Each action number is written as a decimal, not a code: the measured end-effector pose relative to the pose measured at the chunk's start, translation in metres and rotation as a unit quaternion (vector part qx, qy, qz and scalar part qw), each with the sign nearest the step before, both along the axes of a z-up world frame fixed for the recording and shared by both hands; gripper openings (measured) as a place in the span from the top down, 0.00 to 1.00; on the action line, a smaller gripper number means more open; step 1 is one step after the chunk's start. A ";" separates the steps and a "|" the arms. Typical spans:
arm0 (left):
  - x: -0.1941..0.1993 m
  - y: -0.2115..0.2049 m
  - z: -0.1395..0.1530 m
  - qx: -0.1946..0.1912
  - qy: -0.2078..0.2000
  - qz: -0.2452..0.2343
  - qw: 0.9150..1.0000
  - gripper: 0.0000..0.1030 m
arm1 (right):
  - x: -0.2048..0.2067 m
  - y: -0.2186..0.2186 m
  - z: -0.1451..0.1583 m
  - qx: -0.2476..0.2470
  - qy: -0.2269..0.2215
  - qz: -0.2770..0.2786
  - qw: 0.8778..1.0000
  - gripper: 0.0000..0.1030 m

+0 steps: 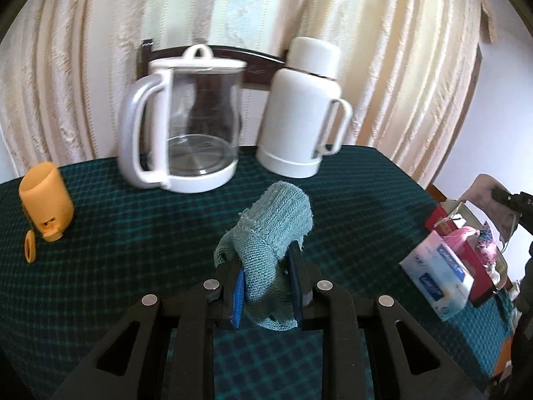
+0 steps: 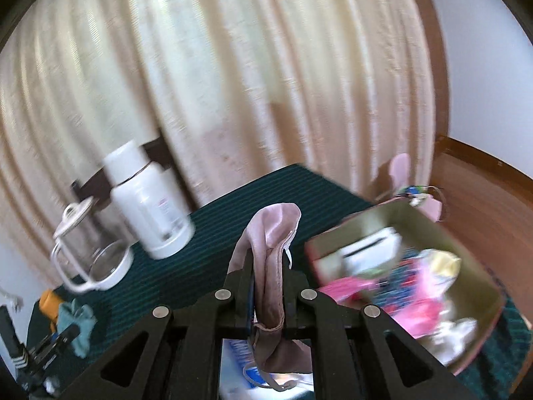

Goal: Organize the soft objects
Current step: 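Carry the pink mask into the tin box and release it with the right gripper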

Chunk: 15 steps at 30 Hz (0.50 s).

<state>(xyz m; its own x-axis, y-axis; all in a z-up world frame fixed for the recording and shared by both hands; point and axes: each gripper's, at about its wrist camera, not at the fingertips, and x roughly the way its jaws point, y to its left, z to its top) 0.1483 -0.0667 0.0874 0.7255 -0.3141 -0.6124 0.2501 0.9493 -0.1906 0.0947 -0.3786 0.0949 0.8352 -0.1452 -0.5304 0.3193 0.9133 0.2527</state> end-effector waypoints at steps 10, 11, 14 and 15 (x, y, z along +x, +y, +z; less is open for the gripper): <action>-0.005 -0.053 0.014 0.009 -0.006 -0.034 0.999 0.78 | -0.026 -0.081 -0.024 0.019 0.016 -0.082 0.996 0.90; -0.006 -0.058 0.015 0.011 -0.007 -0.037 0.999 0.78 | -0.029 -0.089 -0.028 0.022 0.021 -0.093 0.995 0.90; -0.007 -0.073 0.019 0.016 -0.009 -0.046 0.999 0.78 | -0.036 -0.109 -0.040 0.038 0.034 -0.115 0.992 0.90; -0.008 -0.079 0.021 0.017 -0.009 -0.050 0.999 0.78 | -0.039 -0.116 -0.045 0.039 0.041 -0.124 0.991 0.90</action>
